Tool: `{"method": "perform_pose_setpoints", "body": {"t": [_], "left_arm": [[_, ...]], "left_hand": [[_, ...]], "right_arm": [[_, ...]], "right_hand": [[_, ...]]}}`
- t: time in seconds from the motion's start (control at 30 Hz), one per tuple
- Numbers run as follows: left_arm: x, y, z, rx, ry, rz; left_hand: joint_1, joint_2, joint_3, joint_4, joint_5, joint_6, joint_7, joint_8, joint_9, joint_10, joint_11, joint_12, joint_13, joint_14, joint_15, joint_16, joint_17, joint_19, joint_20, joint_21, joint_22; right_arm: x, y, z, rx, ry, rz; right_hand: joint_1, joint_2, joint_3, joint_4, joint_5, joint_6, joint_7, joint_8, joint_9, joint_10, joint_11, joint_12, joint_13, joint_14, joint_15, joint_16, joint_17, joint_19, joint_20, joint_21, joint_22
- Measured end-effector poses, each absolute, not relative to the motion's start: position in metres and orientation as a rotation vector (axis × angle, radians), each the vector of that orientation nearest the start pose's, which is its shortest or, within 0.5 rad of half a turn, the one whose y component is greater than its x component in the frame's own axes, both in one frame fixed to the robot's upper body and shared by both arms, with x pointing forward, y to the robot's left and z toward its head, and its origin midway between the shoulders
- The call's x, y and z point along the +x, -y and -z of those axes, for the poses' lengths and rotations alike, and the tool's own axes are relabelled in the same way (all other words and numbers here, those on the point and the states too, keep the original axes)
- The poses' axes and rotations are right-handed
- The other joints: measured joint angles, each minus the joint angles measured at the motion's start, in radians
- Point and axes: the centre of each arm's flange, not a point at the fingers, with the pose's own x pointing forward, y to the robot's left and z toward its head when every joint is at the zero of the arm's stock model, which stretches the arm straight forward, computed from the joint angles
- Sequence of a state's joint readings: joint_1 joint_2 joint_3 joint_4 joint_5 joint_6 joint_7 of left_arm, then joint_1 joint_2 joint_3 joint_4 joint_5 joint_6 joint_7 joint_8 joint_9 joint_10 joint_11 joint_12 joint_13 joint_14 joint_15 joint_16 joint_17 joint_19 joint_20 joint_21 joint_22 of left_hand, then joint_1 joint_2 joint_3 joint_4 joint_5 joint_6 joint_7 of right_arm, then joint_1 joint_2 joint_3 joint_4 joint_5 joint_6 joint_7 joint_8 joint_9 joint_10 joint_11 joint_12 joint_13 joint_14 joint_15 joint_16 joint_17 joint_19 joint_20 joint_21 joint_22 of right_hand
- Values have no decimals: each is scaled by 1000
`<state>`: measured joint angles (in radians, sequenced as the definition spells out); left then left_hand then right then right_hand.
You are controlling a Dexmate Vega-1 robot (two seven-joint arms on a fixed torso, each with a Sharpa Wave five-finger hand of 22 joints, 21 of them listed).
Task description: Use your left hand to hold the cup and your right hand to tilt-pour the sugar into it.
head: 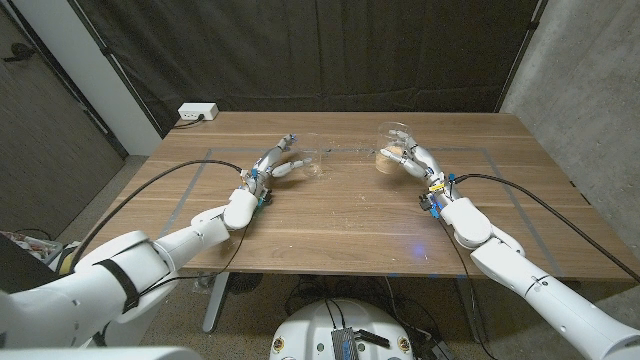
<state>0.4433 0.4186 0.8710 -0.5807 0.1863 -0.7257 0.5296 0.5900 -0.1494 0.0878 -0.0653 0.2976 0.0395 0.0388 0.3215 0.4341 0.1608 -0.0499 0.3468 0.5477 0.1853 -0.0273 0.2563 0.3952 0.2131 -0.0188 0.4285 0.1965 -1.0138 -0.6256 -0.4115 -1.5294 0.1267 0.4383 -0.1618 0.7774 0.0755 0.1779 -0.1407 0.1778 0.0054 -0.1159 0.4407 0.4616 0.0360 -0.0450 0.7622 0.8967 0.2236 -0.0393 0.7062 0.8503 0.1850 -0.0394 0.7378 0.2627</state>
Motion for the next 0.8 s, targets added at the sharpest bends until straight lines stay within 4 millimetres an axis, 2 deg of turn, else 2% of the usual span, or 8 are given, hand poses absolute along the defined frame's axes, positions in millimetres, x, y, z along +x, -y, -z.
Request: {"method": "perform_pose_setpoints", "body": {"t": [0.13,0.23,0.63,0.8], "left_arm": [[701,-237,53,825,814,38],[705,-234,53,819,794,47],[715,-218,46,803,743,87],[716,-213,42,795,743,96]], "left_hand": [[11,0,-9,-4,8,48,-3,30,14,32,7,24,12,26,-1,15,11,20,1,5,2],[12,1,-13,-5,8,73,-7,47,22,46,3,32,20,42,-3,21,18,34,-3,5,1],[40,8,-26,-17,18,106,-17,79,46,93,-24,71,41,105,-13,41,38,75,-12,20,1],[59,6,-35,-26,22,122,-34,93,56,113,-42,86,51,134,-15,50,45,102,-20,21,1]], "right_arm": [[581,245,54,-466,813,-200],[581,245,55,-465,813,-199],[579,245,57,-456,818,-188],[578,244,57,-450,822,-186]], "right_hand": [[0,0,0,0,0,0,0,0,0,0,0,0,5,0,0,0,0,0,0,6,0],[0,0,0,0,0,0,0,0,0,0,0,0,5,0,0,-4,0,0,0,6,0],[0,0,0,0,0,9,2,7,5,0,0,4,14,4,-4,-4,0,0,0,12,0],[0,0,0,0,0,9,2,7,5,0,0,11,14,9,1,-4,0,0,0,12,-3]]}}
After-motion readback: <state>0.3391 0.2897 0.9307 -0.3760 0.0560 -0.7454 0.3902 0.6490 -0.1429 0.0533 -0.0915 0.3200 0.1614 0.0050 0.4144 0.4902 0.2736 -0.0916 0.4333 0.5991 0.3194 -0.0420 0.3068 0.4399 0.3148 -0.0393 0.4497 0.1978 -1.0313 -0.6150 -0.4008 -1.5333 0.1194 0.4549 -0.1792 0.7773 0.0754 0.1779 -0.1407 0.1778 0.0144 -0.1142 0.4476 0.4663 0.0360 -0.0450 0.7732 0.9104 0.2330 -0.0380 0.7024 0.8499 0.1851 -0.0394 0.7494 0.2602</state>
